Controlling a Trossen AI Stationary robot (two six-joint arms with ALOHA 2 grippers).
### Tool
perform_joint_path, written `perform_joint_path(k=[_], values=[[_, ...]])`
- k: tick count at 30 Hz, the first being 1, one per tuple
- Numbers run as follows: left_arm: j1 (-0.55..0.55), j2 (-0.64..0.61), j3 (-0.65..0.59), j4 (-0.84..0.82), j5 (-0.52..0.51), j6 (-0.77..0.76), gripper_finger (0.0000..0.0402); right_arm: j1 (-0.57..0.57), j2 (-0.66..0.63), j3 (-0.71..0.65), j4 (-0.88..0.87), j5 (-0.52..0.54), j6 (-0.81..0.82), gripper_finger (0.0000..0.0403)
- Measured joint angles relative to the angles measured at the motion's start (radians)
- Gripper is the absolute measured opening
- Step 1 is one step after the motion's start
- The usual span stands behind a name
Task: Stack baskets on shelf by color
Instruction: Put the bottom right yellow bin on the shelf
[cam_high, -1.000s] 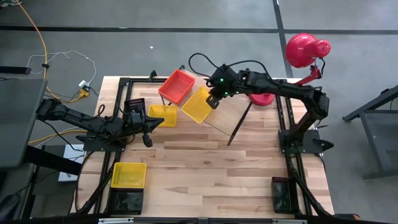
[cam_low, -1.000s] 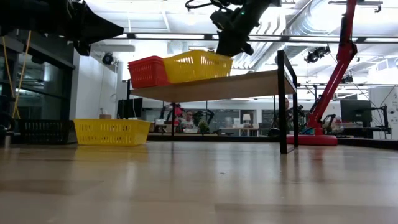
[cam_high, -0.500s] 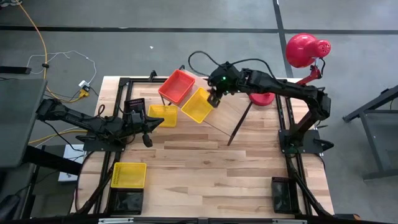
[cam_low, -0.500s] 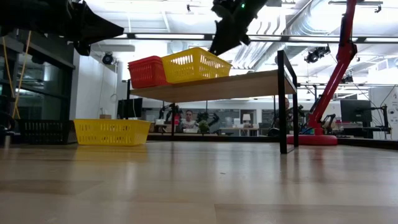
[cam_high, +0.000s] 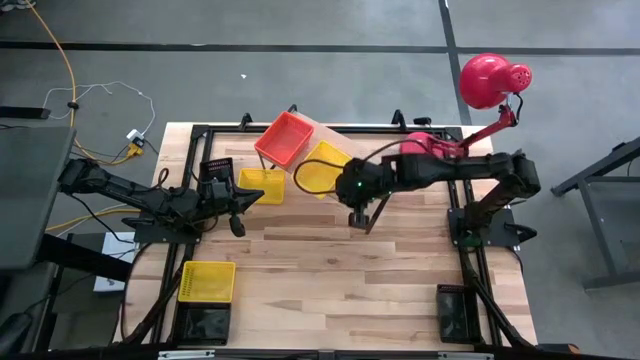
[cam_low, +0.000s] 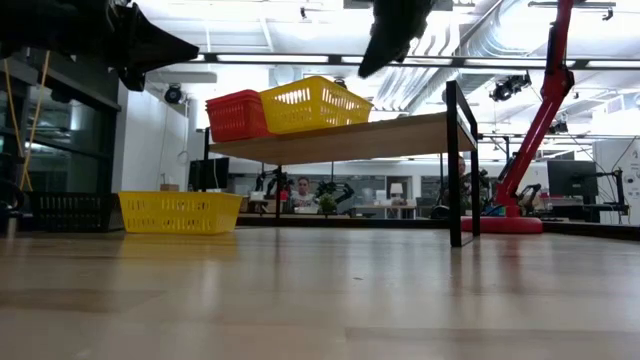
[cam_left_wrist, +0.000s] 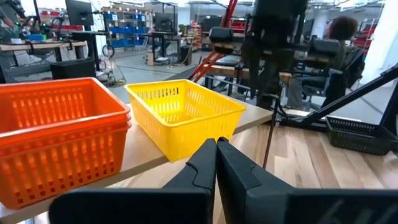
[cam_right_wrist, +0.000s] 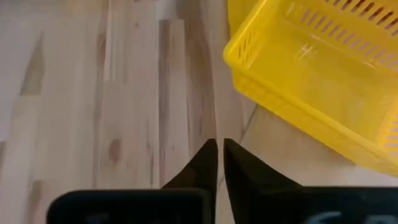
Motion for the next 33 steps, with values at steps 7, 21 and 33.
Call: perform_joint_path(k=[7, 21, 33], values=[[0.000, 0.000, 0.000, -0.005, 0.000, -0.003, 0.0000, -0.022, 0.000, -0.148, 0.236, 0.028, -0.008, 0.0004], [0.000, 0.000, 0.000, -0.007, 0.000, -0.003, 0.0000, -0.142, 0.000, -0.218, 0.468, 0.048, -0.017, 0.0000], [0.000, 0.000, 0.000, -0.009, 0.000, -0.003, 0.0000, -0.174, 0.000, -0.218, 0.466, 0.049, -0.005, 0.0000]])
